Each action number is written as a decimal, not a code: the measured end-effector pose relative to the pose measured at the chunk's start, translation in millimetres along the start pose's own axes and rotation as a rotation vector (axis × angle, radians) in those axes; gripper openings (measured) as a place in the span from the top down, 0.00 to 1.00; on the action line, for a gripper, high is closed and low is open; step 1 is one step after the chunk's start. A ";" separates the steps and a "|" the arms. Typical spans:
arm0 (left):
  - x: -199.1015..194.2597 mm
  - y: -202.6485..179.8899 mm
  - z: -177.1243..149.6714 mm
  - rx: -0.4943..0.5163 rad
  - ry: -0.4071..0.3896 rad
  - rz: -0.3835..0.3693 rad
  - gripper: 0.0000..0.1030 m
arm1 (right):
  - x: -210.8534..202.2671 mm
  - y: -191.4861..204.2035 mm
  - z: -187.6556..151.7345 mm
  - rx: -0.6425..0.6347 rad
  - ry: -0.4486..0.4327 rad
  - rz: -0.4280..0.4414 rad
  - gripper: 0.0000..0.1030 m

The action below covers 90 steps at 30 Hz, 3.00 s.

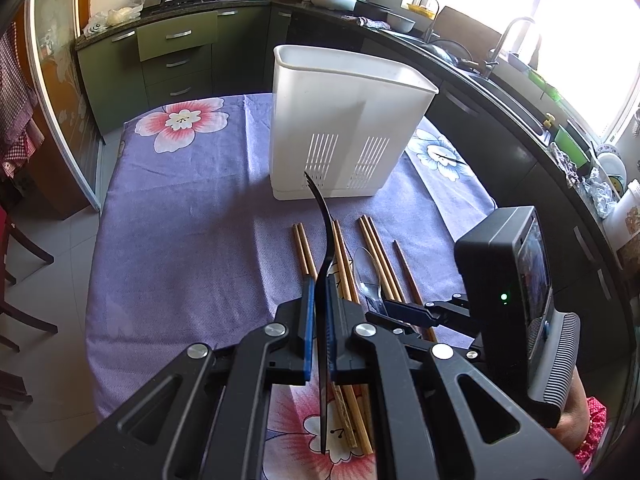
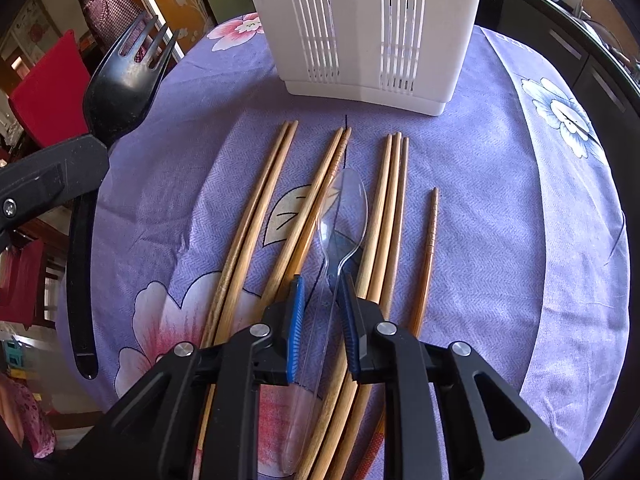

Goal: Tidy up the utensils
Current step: 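Lift the black fork with the left gripper while the right gripper grasps the clear spoon, then carry the fork and spoon over the white caddy and drop them in, then move both grippers back down toward the wooden chopsticks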

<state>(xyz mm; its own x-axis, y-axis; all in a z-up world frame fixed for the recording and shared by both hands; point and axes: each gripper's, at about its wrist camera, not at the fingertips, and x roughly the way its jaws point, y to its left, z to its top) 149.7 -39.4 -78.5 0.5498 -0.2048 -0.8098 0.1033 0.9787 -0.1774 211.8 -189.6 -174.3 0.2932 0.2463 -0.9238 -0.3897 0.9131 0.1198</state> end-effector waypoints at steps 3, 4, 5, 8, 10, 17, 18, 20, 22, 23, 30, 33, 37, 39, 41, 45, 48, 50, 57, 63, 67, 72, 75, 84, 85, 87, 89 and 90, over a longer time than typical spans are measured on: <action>0.7 -0.6 0.2 0.003 0.003 -0.001 0.95 | 1.5 0.8 3.3 0.003 -0.012 -0.013 0.90; 0.8 -0.7 0.3 0.003 0.004 -0.002 0.95 | 0.8 1.1 3.4 0.002 -0.021 -0.016 0.90; 0.7 -0.7 0.4 0.002 0.003 -0.002 0.95 | 0.0 2.3 2.2 0.007 -0.030 -0.010 0.91; -0.2 -1.2 1.4 0.003 -0.002 -0.001 0.95 | -8.8 0.2 0.3 0.018 -0.063 0.024 0.91; -3.3 -2.0 3.4 0.004 -0.012 0.000 0.95 | -19.6 -0.8 -0.7 0.023 -0.094 0.043 0.91; -24.8 -1.3 15.9 -0.009 -0.078 -0.001 0.95 | -67.2 -15.9 -15.0 0.051 -0.254 0.128 0.91; -30.6 -1.6 18.9 -0.011 -0.097 -0.002 0.95 | -73.9 -18.0 -16.3 0.052 -0.277 0.140 0.91; -44.3 -3.9 26.2 -0.009 -0.148 -0.002 0.95 | -89.6 -16.8 -16.2 0.050 -0.332 0.153 0.91; -58.7 -7.4 36.0 -0.001 -0.206 -0.005 0.95 | -106.9 -16.2 -14.2 0.043 -0.397 0.156 0.91; -66.2 -9.3 42.5 0.002 -0.242 -0.011 0.95 | -117.2 -18.8 -13.1 0.040 -0.431 0.162 0.91; -86.2 -24.1 104.6 0.046 -0.492 -0.018 0.95 | -173.8 -29.0 13.1 0.018 -0.672 0.162 0.91; -75.8 -20.6 133.2 0.038 -0.570 -0.031 0.95 | -191.7 -36.3 28.8 0.017 -0.735 0.135 0.91; -55.0 -17.8 158.9 0.049 -0.669 0.005 0.95 | -205.0 -43.9 48.6 0.016 -0.793 0.098 0.91; -41.3 -17.5 167.4 0.054 -0.684 0.017 0.95 | -206.5 -49.3 59.8 0.015 -0.807 0.099 0.91; -25.1 -17.7 173.4 0.057 -0.683 0.027 0.95 | -206.7 -53.5 70.7 0.016 -0.820 0.092 0.91; -2.1 -12.9 170.5 0.043 -0.696 0.031 0.95 | -201.5 -60.1 91.1 0.013 -0.829 0.078 0.91; 8.7 -14.5 164.4 0.060 -0.728 0.067 0.95 | -195.7 -62.9 105.4 0.006 -0.830 0.058 0.91; 16.9 -16.0 162.1 0.074 -0.724 0.088 0.95 | -192.1 -65.0 114.5 0.005 -0.832 0.056 0.91; 32.9 -12.6 149.8 0.081 -0.690 0.109 0.79 | -181.4 -65.7 146.0 -0.001 -0.861 0.045 0.91; 26.4 -7.8 142.0 0.100 -0.664 0.105 0.74 | -176.4 -69.8 173.8 0.024 -0.908 0.038 0.91; 4.1 -3.4 137.5 0.093 -0.671 0.102 0.73 | -168.9 -68.5 194.1 0.028 -0.937 0.031 0.91; -24.7 0.6 126.6 0.096 -0.692 0.108 0.73 | -146.3 -63.7 218.4 0.015 -0.947 -0.025 0.91; -35.9 0.4 117.2 0.108 -0.703 0.109 0.71 | -125.9 -67.4 228.0 0.020 -0.909 -0.046 0.90; -39.8 0.8 106.8 0.111 -0.675 0.110 0.69 | -87.2 -70.0 198.8 0.005 -0.858 -0.065 0.90; -39.8 1.0 106.2 0.110 -0.672 0.111 0.70 | -84.1 -70.6 192.2 0.005 -0.850 -0.069 0.90; -39.4 0.5 103.5 0.109 -0.663 0.113 0.69 | -78.0 -73.4 182.4 0.012 -0.830 -0.059 0.90; -37.3 0.4 102.5 0.115 -0.636 0.116 0.69 | -73.6 -75.7 171.9 0.017 -0.820 -0.060 0.90; -36.4 0.8 102.5 0.117 -0.620 0.115 0.69 | -71.7 -76.8 164.6 0.015 -0.816 -0.063 0.90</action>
<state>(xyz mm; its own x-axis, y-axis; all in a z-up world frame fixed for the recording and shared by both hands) 214.7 -29.8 8.2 0.9363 -0.0863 -0.3404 0.0854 0.9962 -0.0175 364.4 -223.9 -57.4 0.8596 0.3480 -0.3742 -0.3411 0.9360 0.0869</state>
